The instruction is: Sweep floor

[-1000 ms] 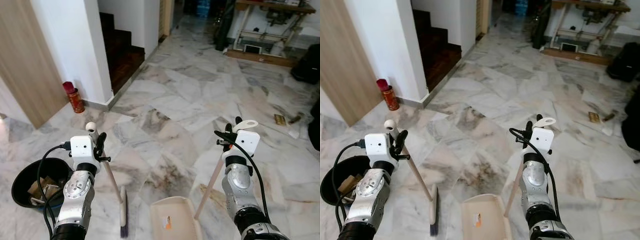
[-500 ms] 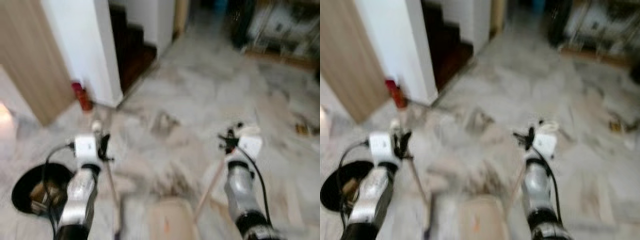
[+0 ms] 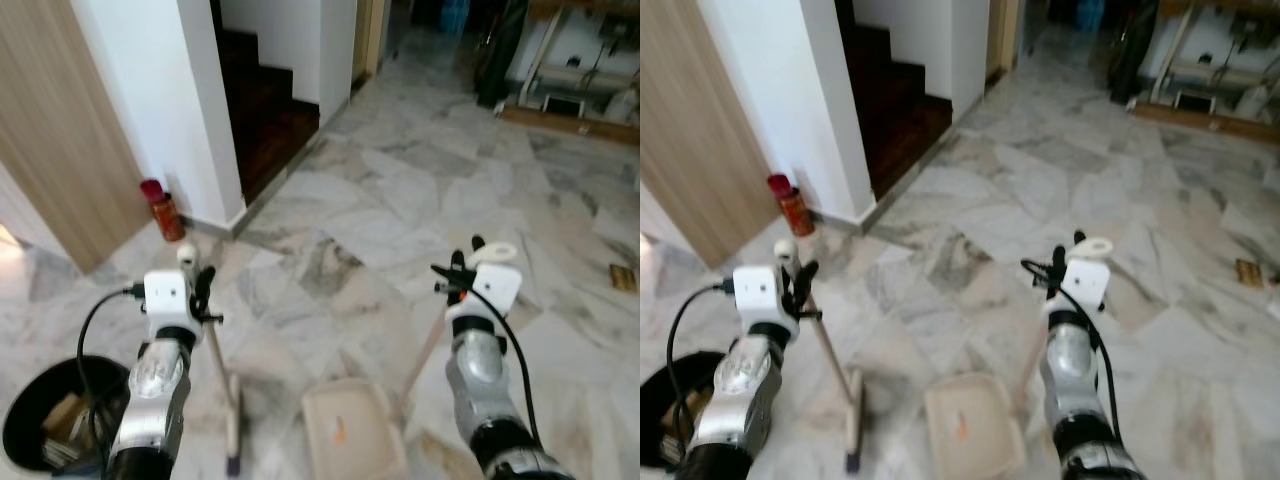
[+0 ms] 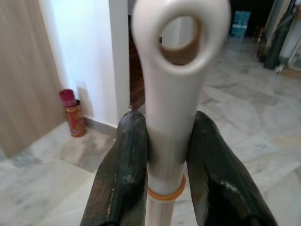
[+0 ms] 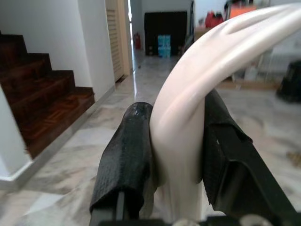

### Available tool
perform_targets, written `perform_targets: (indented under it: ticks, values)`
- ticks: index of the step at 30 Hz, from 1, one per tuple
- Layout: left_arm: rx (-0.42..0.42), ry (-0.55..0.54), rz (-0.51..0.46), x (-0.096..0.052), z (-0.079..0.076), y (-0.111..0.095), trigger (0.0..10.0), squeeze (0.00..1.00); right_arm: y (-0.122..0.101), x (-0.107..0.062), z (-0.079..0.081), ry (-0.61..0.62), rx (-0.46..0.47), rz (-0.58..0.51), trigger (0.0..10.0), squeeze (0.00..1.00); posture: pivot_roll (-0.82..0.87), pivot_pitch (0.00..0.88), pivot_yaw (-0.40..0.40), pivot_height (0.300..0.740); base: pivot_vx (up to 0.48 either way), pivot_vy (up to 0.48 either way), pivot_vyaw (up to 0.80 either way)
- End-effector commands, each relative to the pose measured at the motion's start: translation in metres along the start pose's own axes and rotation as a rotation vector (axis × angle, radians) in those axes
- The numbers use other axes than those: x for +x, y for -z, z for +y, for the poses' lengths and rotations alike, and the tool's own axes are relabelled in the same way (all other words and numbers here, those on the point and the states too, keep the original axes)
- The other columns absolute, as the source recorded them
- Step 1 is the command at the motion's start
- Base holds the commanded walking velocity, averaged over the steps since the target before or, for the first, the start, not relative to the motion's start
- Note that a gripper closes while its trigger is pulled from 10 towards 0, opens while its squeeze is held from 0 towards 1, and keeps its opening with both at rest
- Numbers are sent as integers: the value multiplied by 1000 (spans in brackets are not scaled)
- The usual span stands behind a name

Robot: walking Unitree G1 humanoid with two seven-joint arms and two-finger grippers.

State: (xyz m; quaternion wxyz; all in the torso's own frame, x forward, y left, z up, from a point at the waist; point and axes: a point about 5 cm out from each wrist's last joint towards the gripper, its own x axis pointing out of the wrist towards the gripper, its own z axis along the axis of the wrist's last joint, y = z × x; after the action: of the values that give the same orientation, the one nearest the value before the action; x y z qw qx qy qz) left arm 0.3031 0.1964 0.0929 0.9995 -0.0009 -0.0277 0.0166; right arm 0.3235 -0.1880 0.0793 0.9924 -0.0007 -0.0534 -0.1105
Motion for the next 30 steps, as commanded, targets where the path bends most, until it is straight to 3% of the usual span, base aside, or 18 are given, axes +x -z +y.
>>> perform_targets:
  ticks: [1,14,23,30]
  values:
    - [5,-2,-47,2,2,-9,10000,0,-11,5,13,-26,31,-47,10000,0,41,0,-35,740,360,0,0]
    - [5,-11,-45,2,3,-9,10000,0,-10,5,14,-35,35,-38,10000,0,38,0,-39,740,361,0,0]
    - [9,-15,-42,1,5,-7,10000,0,-3,1,-1,-27,-10,-16,10000,0,34,0,-34,740,361,0,0]
    - [9,-11,-44,1,5,-8,10000,0,-3,0,8,-52,4,-16,10000,0,30,0,-32,740,362,0,0]
